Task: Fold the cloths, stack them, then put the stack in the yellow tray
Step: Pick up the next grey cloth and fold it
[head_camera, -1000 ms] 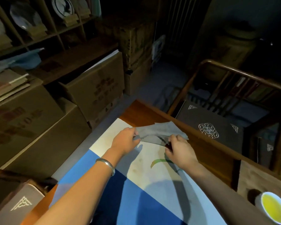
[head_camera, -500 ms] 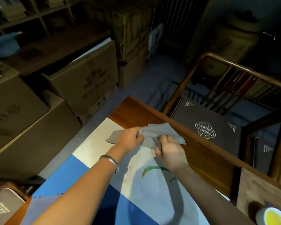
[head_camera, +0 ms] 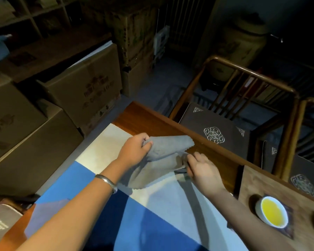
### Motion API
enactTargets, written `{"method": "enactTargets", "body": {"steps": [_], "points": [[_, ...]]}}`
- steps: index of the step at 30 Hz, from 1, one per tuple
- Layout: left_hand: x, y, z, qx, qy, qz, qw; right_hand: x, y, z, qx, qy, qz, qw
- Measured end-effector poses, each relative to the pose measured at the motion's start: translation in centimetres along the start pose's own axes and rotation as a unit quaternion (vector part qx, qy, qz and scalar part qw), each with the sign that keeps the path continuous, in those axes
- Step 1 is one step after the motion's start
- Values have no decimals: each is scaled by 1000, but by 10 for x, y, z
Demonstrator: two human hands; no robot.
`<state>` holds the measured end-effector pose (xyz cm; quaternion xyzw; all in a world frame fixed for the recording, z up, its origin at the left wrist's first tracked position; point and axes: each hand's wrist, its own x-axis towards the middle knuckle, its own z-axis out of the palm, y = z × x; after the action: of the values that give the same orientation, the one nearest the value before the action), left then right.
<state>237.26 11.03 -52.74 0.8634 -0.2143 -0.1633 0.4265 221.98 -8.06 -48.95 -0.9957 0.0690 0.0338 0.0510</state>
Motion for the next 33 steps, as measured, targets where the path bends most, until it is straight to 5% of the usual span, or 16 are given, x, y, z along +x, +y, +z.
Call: {"method": "enactTargets", "body": {"steps": [10,23,33], "points": [[-99,5,-15,66,26,-27,997,-150,31,-23,5,54,15,998],[-295,71,88,124,-21,-64,990,-375,64,-25,76,62,40,994],[-428,133,222,-26,-56,-151,987,-556,113,-22,84,-9,99,991]]}}
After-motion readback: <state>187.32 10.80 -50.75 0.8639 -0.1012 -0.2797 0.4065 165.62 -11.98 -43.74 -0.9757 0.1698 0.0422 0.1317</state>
